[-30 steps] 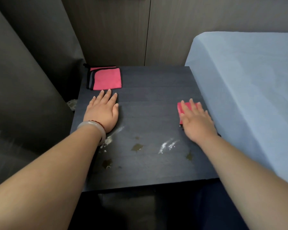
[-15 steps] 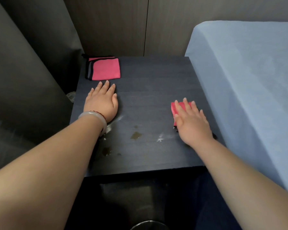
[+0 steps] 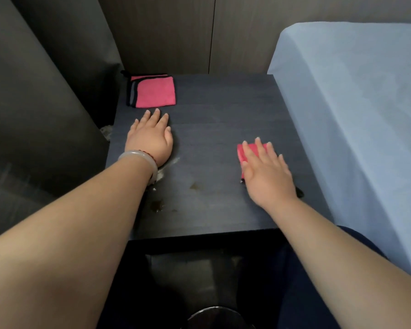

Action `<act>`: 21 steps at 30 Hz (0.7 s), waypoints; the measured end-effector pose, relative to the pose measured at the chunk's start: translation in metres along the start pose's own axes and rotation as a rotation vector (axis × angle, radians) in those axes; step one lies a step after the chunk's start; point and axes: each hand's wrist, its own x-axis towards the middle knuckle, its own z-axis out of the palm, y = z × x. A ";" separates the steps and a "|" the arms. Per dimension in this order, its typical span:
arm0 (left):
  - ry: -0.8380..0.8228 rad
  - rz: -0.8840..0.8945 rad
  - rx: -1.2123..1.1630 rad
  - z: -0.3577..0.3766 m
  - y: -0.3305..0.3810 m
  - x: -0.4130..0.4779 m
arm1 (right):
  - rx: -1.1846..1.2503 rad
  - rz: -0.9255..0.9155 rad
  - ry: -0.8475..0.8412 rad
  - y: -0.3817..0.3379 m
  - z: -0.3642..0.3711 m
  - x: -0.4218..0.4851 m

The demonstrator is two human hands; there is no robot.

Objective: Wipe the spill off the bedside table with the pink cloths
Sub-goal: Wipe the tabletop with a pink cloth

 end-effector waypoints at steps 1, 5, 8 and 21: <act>0.000 0.002 -0.003 0.000 0.000 0.000 | -0.002 0.072 -0.003 0.010 -0.002 0.005; -0.002 0.001 -0.027 -0.002 -0.002 -0.001 | 0.014 0.108 -0.005 -0.002 -0.002 0.003; -0.022 0.001 -0.055 -0.005 -0.004 0.001 | 0.014 -0.063 0.005 -0.020 0.004 -0.016; 0.138 0.140 -0.150 -0.002 0.066 -0.085 | 0.024 0.046 0.024 -0.012 0.003 -0.017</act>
